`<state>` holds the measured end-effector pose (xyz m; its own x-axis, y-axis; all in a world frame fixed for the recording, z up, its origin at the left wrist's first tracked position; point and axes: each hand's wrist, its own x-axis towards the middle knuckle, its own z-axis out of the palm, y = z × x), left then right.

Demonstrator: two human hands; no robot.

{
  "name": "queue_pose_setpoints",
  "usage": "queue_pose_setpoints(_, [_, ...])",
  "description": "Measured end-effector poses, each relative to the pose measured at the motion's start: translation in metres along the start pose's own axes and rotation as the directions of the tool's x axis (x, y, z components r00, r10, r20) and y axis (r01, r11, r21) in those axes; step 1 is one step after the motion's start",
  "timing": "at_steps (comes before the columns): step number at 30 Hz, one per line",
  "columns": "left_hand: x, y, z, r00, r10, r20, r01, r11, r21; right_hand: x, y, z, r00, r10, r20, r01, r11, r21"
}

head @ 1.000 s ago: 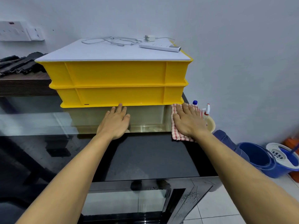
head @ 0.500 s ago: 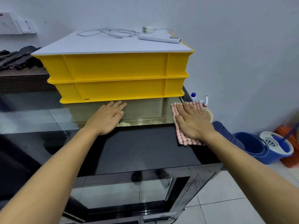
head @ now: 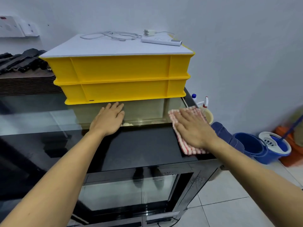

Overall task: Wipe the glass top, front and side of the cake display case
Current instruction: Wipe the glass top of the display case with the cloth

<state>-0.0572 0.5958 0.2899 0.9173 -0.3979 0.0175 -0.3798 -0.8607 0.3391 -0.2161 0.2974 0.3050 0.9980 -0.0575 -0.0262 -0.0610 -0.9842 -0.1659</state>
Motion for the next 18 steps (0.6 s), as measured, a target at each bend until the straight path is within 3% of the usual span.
queue_pose_setpoints(5, [0.000,0.002,-0.002,1.000,-0.024,0.002,0.024,1.000,-0.002,0.073,-0.030,0.009,0.980,0.195,-0.044,-0.191,0.978,0.087])
queue_pose_setpoints(7, [-0.002,0.005,-0.003,0.999,-0.049,-0.010,0.049,0.999,-0.004,0.086,-0.068,0.018,0.990,0.140,-0.028,-0.136,0.985,0.102])
queue_pose_setpoints(11, [-0.006,0.019,-0.006,0.991,-0.132,-0.029,0.131,0.990,-0.044,0.054,-0.116,0.025,0.988,-0.153,0.028,0.150,0.984,0.096])
queue_pose_setpoints(13, [-0.004,0.017,-0.005,0.991,-0.126,-0.043,0.124,0.991,-0.053,0.019,-0.104,0.026,0.959,-0.283,0.027,0.279,0.955,0.095])
queue_pose_setpoints(15, [0.000,0.007,-0.002,0.994,-0.094,-0.052,0.092,0.995,-0.043,-0.003,-0.070,0.021,0.949,-0.314,0.025,0.312,0.948,0.060])
queue_pose_setpoints(18, [0.004,0.002,0.002,0.995,-0.078,-0.061,0.076,0.997,-0.025,0.011,-0.005,0.000,0.994,-0.107,0.001,0.107,0.994,-0.004])
